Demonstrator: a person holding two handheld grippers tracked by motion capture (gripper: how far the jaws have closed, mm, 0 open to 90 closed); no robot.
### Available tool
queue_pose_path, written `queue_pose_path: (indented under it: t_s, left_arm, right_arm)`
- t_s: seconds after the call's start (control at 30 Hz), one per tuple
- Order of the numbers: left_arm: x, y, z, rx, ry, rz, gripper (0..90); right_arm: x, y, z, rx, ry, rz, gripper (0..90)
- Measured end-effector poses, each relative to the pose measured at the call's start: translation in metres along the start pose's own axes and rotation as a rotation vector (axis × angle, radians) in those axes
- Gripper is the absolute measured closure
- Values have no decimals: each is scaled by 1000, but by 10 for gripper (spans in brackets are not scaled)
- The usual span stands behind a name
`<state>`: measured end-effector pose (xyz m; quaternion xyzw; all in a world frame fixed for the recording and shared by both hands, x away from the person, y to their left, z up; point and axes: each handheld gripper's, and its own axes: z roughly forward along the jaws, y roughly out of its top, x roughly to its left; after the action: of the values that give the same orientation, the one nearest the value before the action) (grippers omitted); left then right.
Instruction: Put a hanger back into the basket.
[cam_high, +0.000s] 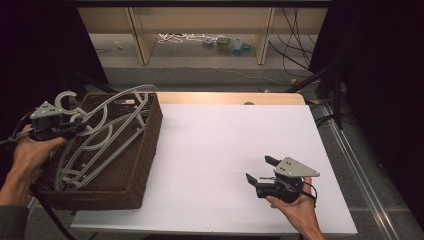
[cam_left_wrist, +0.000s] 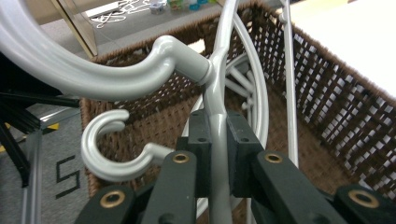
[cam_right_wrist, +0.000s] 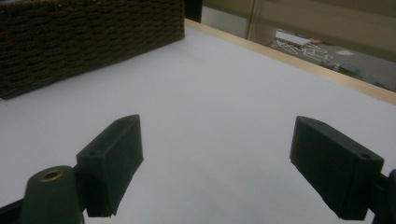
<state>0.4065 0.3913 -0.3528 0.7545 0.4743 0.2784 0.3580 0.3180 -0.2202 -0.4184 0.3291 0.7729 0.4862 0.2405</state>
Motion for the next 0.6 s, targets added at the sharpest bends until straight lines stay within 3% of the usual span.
queue_pose_path:
  t_s: [0.13, 0.2, 0.3, 0.37, 0.43, 0.47, 0.6]
  left_arm:
    - [3, -6, 1, 4, 1, -3, 823]
    - [5, -7, 0, 22, 4, 17, 823]
    - [6, -9, 2, 20, 9, 7, 823]
    - [9, -8, 0, 59, 9, 49, 823]
    - [5, -9, 4, 34, 13, 20, 823]
    - [9, -7, 3, 79, 14, 72, 823]
    - [8, -6, 10, 107, 30, 100, 823]
  right_arm:
    - [0, 0, 0, 1, 1, -1, 180]
    - [0, -1, 1, 2, 0, 0, 180]
    - [1, -1, 2, -6, -2, -1, 180]
    - [0, -1, 1, 7, 2, 1, 180]
    - [0, -1, 1, 5, 1, 0, 180]
    - [0, -1, 1, 5, 2, 0, 180]
    - [0, -2, 3, -5, 7, 2, 179]
